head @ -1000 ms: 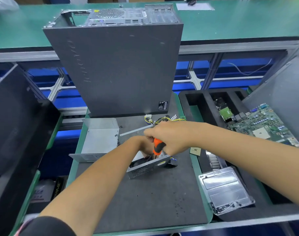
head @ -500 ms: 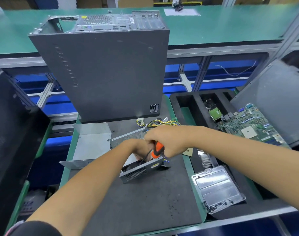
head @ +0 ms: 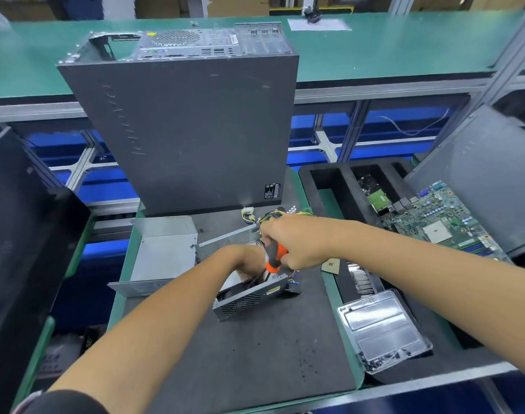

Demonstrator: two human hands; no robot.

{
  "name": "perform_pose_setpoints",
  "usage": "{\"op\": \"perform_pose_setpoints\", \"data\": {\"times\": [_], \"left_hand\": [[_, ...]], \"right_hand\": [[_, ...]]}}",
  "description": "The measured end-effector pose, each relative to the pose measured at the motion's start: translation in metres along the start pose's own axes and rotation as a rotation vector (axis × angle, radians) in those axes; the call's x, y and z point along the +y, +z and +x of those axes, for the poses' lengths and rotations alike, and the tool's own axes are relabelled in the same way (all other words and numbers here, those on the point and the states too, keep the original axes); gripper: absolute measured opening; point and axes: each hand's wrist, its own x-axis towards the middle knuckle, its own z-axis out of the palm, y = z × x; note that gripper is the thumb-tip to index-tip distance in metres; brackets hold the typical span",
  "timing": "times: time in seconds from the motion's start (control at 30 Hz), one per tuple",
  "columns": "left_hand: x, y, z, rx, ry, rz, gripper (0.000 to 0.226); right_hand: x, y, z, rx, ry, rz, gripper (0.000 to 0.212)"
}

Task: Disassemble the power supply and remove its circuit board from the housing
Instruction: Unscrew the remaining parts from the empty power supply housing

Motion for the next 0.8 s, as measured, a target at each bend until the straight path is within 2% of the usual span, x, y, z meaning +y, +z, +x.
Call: {"op": "perform_pose_setpoints", "data": {"times": [0.07, 0.13, 0.23, 0.3, 0.33, 0.4, 0.47, 0.57, 0.63, 0.7, 0.77, 0.8], "left_hand": [[-0.001, 0.004, 0.004, -0.004, -0.018, -0.034, 0.007], [-0.003, 0.005, 0.005, -0.021, -0.039, -0.09, 0.014], [-0.004, 0.004, 0.003, -0.053, -0.121, -0.289, 0.016], [-0.004, 0.004, 0.002, -0.068, -0.125, -0.358, 0.011], [-0.005, 0.007, 0.003, -0.075, -0.128, -0.383, 0.028], [-0.006, 0.012, 0.005, -0.067, -0.135, -0.421, 0.005], [-0.007, 0.012, 0.006, -0.069, -0.148, -0.426, 0.004], [-0.009, 0.013, 0.006, -0.095, -0.157, -0.453, 0.019], [-0.01, 0.014, 0.006, -0.118, -0.158, -0.461, 0.015], [-0.011, 0.016, 0.007, -0.112, -0.156, -0.497, 0.014], [-0.013, 0.018, 0.007, -0.11, -0.159, -0.538, 0.018], [-0.013, 0.018, 0.006, -0.117, -0.162, -0.553, 0.018]], "right_hand": [[0.002, 0.001, -0.001, -0.01, -0.034, 0.041, 0.034], [0.001, 0.003, -0.002, -0.019, -0.078, 0.058, 0.032], [-0.003, 0.003, -0.004, 0.035, -0.123, 0.049, 0.011], [-0.006, 0.008, -0.002, 0.08, -0.106, 0.046, 0.021], [-0.007, 0.01, -0.002, 0.101, -0.095, 0.037, 0.023], [-0.009, 0.012, -0.001, 0.181, -0.091, 0.044, 0.01], [-0.008, 0.012, -0.001, 0.214, -0.066, 0.115, 0.02], [-0.008, 0.011, -0.002, 0.179, -0.049, 0.199, 0.027], [-0.008, 0.012, 0.0, 0.163, 0.002, 0.128, 0.019], [-0.007, 0.012, 0.002, 0.157, 0.098, -0.032, 0.028], [-0.008, 0.011, 0.003, 0.158, 0.122, -0.056, 0.031], [-0.008, 0.011, 0.002, 0.16, 0.101, -0.014, 0.025]]}}
